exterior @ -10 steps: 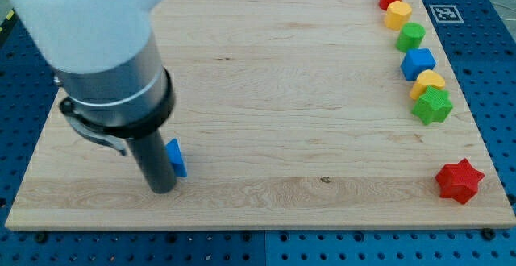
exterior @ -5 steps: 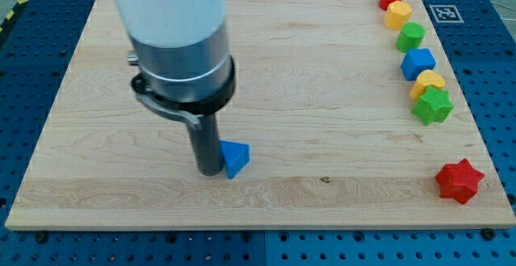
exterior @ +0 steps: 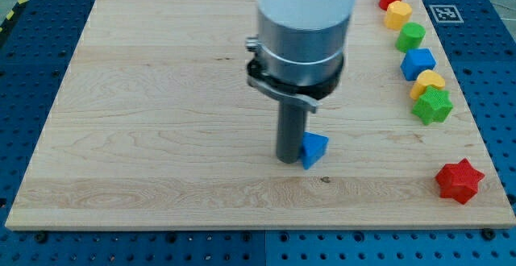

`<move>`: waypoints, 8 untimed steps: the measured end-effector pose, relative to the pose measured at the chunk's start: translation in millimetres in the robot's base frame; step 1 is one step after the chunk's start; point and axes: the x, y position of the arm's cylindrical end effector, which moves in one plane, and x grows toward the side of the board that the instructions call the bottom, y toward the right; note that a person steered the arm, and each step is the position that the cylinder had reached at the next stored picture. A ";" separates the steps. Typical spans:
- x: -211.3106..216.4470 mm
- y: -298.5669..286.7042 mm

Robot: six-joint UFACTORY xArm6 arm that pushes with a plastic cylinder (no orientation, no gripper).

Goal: Move the blue triangle in a vertical line parallel above the red star

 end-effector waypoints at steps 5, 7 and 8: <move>-14.7 111.9; -14.7 146.8; -14.7 162.5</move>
